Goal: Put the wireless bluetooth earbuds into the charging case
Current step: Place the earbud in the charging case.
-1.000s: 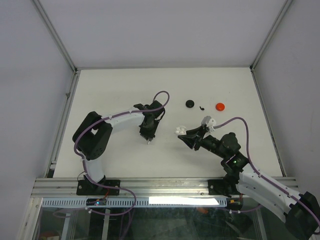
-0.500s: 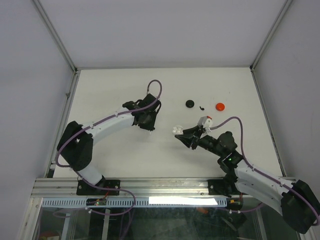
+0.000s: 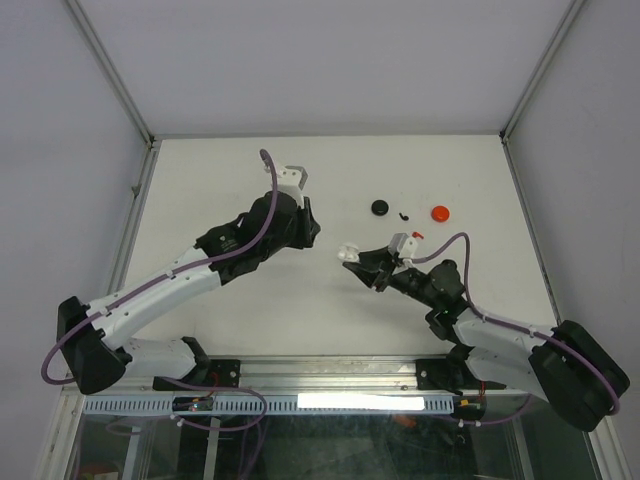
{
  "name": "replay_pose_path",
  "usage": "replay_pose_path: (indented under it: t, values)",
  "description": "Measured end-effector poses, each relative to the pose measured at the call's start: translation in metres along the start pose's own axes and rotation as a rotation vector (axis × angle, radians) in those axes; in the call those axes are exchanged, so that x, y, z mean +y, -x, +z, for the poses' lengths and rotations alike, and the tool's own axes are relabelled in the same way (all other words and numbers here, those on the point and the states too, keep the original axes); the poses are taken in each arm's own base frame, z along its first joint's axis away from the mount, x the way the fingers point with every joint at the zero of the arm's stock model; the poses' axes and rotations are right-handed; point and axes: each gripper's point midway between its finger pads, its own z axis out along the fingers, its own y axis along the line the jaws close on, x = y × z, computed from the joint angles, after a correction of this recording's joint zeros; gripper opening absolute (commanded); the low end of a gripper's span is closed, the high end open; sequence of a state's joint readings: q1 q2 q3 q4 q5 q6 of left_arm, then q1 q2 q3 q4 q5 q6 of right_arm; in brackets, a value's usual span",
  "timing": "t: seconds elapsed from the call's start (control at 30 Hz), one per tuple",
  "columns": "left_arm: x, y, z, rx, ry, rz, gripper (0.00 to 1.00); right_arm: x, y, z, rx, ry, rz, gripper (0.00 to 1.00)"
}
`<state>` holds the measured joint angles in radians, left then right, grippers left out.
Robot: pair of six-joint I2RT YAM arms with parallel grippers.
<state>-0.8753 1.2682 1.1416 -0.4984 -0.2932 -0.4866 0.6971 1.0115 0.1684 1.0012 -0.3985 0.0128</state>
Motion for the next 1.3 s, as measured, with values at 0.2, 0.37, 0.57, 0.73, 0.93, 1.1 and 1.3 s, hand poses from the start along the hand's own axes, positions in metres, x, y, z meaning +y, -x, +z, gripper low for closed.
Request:
replay_pose_path:
  t: [0.2,0.37,0.57,0.73,0.93,1.1,1.3]
  values:
    - [-0.023,0.007,-0.015,-0.104,-0.096,-0.01,0.03,-0.004,0.005,0.008,-0.034,0.002,-0.032,0.0]
    - [-0.037,0.008,-0.022,-0.177,-0.173,-0.026,0.02,-0.007,0.027,0.018,-0.093,0.004,-0.066,0.0]
    - [-0.047,0.009,-0.023,-0.251,-0.226,-0.035,0.01,-0.008,0.038,0.022,-0.126,0.006,-0.09,0.0]
    - [-0.055,0.011,-0.024,-0.293,-0.25,-0.033,0.01,-0.01,0.039,0.022,-0.127,-0.005,-0.095,0.0]
    - [-0.067,0.023,-0.03,-0.351,-0.29,-0.049,0.01,-0.009,0.038,0.022,-0.127,-0.004,-0.097,0.0]
    - [-0.071,0.029,-0.033,-0.378,-0.303,-0.047,0.0,-0.009,0.039,0.022,-0.127,-0.005,-0.097,0.0]
    - [-0.075,0.025,-0.031,-0.378,-0.3,-0.029,0.0,-0.009,0.039,0.022,-0.128,-0.005,-0.097,0.0]
